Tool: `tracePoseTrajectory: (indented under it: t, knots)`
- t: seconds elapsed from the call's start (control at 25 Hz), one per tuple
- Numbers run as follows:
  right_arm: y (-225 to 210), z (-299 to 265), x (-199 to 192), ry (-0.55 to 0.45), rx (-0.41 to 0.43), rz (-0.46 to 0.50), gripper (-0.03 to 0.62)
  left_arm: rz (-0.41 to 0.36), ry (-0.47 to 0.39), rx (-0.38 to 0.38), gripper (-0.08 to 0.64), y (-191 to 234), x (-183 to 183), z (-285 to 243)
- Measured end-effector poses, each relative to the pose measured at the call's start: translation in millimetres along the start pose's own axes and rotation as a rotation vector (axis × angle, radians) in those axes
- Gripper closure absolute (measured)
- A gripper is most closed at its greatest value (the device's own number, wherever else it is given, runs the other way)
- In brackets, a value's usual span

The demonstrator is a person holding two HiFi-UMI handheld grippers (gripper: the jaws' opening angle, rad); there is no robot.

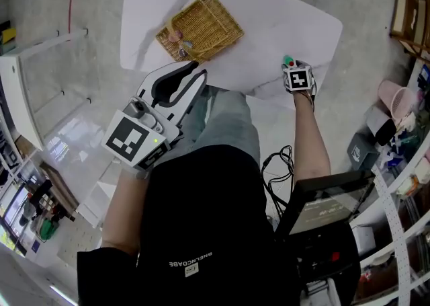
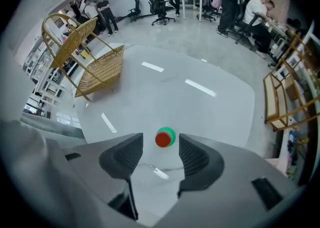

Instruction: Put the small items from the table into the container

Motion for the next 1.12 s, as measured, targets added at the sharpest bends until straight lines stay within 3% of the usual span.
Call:
tracePoseTrajectory:
  t: [0.8,1.12]
  knots:
    - [-7,-40,-13,0.077,-0.043,-0.021,0.380,0.021,0.046,0.017,0.500,14,-30,1]
    - [-5,-32,-10,0.062,-0.051,-0.021,0.414,0.036,0.055,0.020,0.500,9,-34,4]
Point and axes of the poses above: the fingertips, and each gripper's own axes: z backward along the fingers, y to its left, x out of its top, the point moved 5 cm from there along z, backward along the fingers, and after that the axes turned 5 degrees about -y, right-handed, at the moved point
